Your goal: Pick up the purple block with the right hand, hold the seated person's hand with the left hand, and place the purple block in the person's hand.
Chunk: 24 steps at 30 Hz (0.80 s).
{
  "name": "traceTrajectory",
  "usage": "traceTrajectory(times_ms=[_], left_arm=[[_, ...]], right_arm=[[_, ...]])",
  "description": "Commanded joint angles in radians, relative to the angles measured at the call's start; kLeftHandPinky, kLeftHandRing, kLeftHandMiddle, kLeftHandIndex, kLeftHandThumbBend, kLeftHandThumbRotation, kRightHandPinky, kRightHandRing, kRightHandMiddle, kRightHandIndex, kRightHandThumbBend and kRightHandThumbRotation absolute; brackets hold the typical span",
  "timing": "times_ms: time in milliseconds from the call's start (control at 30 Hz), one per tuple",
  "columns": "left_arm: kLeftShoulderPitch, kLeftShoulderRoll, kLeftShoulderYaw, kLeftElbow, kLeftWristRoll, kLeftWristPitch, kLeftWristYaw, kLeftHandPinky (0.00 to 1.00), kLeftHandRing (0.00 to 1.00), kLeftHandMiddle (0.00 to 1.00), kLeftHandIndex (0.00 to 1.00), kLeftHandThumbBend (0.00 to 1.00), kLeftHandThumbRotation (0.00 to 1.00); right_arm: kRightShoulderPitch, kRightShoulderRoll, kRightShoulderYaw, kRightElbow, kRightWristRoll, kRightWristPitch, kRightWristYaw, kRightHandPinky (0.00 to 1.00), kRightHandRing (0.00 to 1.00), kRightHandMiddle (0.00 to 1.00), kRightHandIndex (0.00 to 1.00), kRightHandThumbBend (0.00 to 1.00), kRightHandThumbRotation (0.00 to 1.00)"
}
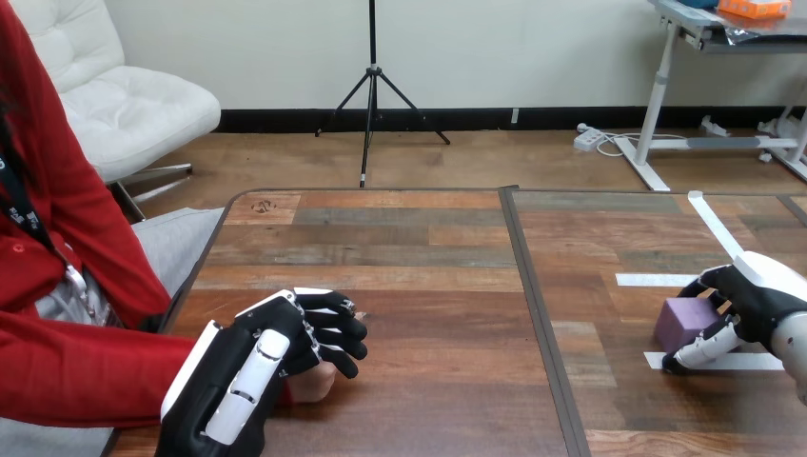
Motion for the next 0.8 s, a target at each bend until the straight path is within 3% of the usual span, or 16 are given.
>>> traceTrajectory(times_ms=[0, 300, 767], left_arm=[[-0.064, -0.006, 0.01, 0.0, -0.022, -0.018, -0.006, 0.47, 0.55, 0.58, 0.59, 0.48, 0.8], [-0.064, -0.007, 0.009, 0.001, -0.021, -0.021, -0.004, 0.47, 0.55, 0.58, 0.59, 0.47, 0.79], [-0.064, -0.006, 0.009, 0.003, -0.018, -0.028, -0.003, 0.47, 0.55, 0.58, 0.58, 0.47, 0.81]], right_arm=[[-0.03, -0.001, 0.005, 0.011, 0.006, -0.019, -0.005, 0.55, 0.56, 0.6, 0.6, 0.72, 0.0], [-0.033, -0.003, 0.003, 0.013, 0.007, -0.017, -0.015, 0.51, 0.55, 0.58, 0.51, 0.65, 0.0], [-0.033, -0.003, 0.0, 0.013, 0.01, -0.019, -0.023, 0.46, 0.51, 0.54, 0.47, 0.69, 0.0]])
